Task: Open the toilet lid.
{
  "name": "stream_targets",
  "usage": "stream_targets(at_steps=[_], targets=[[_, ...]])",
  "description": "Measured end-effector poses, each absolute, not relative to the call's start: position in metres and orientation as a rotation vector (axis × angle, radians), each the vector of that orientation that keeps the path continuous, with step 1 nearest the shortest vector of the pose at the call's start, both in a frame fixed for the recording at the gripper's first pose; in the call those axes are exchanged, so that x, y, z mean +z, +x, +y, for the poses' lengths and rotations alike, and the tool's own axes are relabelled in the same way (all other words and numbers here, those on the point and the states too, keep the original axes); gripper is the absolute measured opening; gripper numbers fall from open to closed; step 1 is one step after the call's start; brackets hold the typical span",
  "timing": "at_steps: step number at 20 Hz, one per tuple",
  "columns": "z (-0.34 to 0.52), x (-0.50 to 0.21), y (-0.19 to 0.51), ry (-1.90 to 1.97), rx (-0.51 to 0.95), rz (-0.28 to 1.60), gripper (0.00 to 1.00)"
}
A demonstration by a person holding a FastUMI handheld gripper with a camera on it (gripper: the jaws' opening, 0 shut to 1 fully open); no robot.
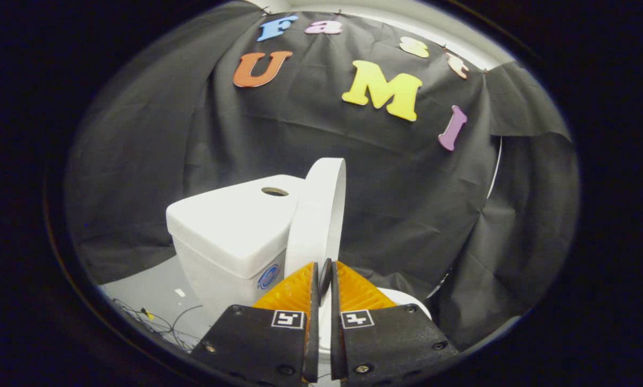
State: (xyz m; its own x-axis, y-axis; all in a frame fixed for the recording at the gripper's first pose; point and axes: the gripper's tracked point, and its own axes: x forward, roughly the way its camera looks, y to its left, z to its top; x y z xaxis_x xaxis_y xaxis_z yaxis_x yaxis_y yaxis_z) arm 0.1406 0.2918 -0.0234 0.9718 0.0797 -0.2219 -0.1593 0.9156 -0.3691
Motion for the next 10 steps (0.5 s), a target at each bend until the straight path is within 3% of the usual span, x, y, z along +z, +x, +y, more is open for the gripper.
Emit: stream_targets(at_steps=[7, 9, 10], targets=[[0.286, -0.018, 0.131, -0.458, 0.193, 0.251, 0.17], [0.286, 0.002, 0.115, -0.433, 0.255, 0.211, 0.23], [0.284, 0.018, 0.106, -0.433, 0.270, 0.171, 0.32]])
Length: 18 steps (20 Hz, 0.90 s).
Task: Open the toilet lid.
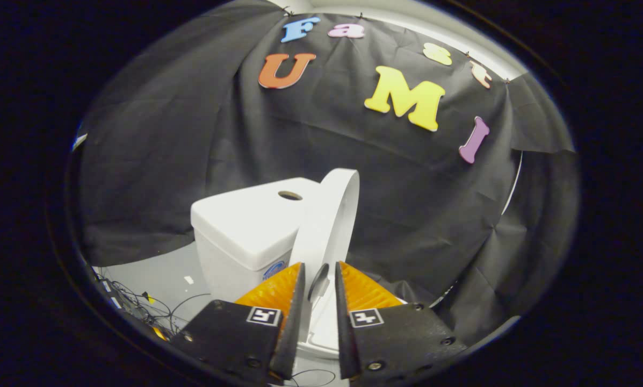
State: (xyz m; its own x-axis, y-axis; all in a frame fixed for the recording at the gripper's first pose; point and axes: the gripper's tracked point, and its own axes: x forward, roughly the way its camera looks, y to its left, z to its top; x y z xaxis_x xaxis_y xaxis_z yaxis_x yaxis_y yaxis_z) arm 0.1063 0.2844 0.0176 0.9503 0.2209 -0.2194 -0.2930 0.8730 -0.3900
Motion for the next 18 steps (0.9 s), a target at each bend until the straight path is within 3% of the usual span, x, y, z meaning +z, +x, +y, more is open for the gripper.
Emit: stream_targets(at_steps=[3, 6, 10, 18], targets=[[0.271, 0.056, 0.082, -0.420, 0.293, 0.050, 0.60], [0.258, 0.091, 0.051, -0.337, 0.326, -0.032, 0.70], [0.226, 0.132, 0.018, -0.244, 0.347, -0.114, 1.00], [0.127, 0.164, -0.005, -0.089, 0.255, -0.198, 1.00]])
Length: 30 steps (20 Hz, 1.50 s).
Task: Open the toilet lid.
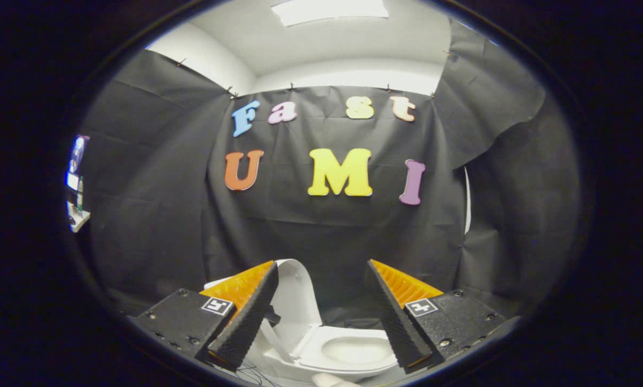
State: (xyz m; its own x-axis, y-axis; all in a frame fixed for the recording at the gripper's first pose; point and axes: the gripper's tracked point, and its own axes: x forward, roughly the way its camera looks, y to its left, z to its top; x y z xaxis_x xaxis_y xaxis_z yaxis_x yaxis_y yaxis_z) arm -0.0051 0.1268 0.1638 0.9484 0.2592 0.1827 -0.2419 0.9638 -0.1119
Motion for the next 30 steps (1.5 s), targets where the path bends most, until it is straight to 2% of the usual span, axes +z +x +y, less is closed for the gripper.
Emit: stream_targets(at_steps=[7, 14, 20, 30], targets=[[0.024, 0.127, -0.002, -0.024, 0.107, -0.182, 1.00], [-0.032, 0.062, 0.004, -0.025, 0.037, -0.118, 1.00], [-0.065, 0.003, 0.019, 0.005, 0.000, -0.049, 1.00], [-0.067, -0.027, 0.034, -0.006, 0.010, -0.002, 1.00]])
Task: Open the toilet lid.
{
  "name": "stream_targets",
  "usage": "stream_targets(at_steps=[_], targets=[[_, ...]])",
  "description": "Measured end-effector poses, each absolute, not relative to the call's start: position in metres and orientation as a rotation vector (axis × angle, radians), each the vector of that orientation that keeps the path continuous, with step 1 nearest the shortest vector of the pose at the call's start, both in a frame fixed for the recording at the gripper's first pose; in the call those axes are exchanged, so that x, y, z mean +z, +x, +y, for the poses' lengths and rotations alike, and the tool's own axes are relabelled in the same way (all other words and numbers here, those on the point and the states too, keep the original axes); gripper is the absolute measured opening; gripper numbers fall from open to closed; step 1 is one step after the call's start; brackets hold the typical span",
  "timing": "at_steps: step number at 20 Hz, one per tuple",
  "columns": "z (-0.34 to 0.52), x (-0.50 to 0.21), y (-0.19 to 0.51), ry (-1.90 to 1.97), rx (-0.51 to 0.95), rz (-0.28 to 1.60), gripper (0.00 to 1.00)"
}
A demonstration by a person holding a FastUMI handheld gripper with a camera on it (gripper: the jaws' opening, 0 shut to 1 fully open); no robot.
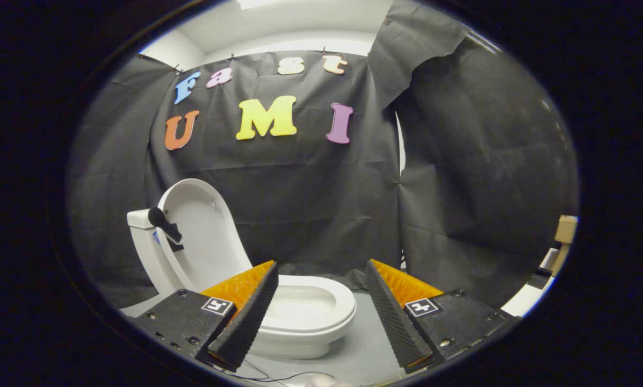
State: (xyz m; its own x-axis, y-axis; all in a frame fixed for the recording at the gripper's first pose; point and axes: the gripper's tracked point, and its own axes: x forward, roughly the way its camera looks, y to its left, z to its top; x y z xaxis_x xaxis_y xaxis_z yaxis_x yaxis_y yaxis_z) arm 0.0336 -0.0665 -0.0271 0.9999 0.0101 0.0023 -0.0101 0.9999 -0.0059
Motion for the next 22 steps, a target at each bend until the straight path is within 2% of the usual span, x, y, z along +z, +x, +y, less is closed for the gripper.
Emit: stream_targets(at_steps=[22], targets=[[-0.0701, -0.0288, 0.0343, 0.023, 0.002, 0.008, 1.00]])
